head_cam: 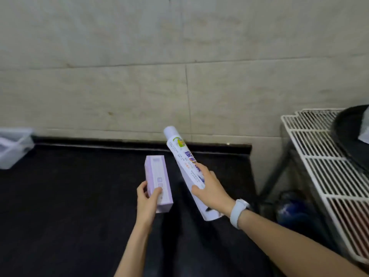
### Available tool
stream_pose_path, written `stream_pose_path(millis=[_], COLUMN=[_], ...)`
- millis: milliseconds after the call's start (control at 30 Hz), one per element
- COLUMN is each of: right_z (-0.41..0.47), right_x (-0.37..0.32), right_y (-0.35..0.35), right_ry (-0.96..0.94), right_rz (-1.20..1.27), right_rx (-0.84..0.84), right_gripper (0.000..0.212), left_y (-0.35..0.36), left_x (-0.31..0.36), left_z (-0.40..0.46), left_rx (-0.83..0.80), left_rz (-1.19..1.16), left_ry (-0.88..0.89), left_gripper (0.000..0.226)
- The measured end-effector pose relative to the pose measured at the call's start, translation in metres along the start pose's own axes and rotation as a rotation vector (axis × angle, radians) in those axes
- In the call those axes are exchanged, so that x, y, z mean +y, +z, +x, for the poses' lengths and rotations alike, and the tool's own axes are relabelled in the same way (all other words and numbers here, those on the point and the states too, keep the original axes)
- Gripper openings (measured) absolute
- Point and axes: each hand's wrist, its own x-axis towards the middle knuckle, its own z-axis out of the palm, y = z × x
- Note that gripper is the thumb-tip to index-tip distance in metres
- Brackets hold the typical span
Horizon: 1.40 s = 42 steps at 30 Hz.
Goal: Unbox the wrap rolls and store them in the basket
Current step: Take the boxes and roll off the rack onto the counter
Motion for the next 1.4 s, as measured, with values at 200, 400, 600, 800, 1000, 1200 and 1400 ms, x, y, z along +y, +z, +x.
stream_pose_path(millis=[200,400,600,800,1000,1200,1400], right_z=[0.001,0.03,0.063,0.072,0.077,0.074,0.035], right_x=[0.053,0.074,0.087,0.089,0.079,0.025,-0.037], right_y=[0.063,0.07,0.072,0.071,0.051,-0.035,-0.175], right_ry=[0.241,0.265,0.335,0.164,0.218,0.087,-0.091], right_rz=[-0.182,-0.403,-0.384,-0.256,-0.362,-0.456,-0.461], right_rx=[0.022,0.13,0.126,-0.057,-0.195,0.011,0.454], right_gripper=[0.068,0.068,0.07,0.057,0.053,0.034,0.027], left_y=[-0.022,0.0,0.027,0.038,0.041,0.075,0.175], left_x=[-0.064,-0.067,-0.056,-0.06,-0.043,0.02,0.103], left_z=[0.033,0.08,0.118,0.123,0.118,0.092,0.039], left_rx=[-0.097,-0.191,-0.23,-0.296,-0.303,-0.184,-0.365], left_rz=[0.213,0.33,0.478,0.694,0.834,0.78,0.565], left_ry=[-0.17,-0.141,-0.021,-0.021,-0.098,0.152,0.601], left_gripper=[0.057,0.057,0.044,0.04,0.051,0.046,0.032])
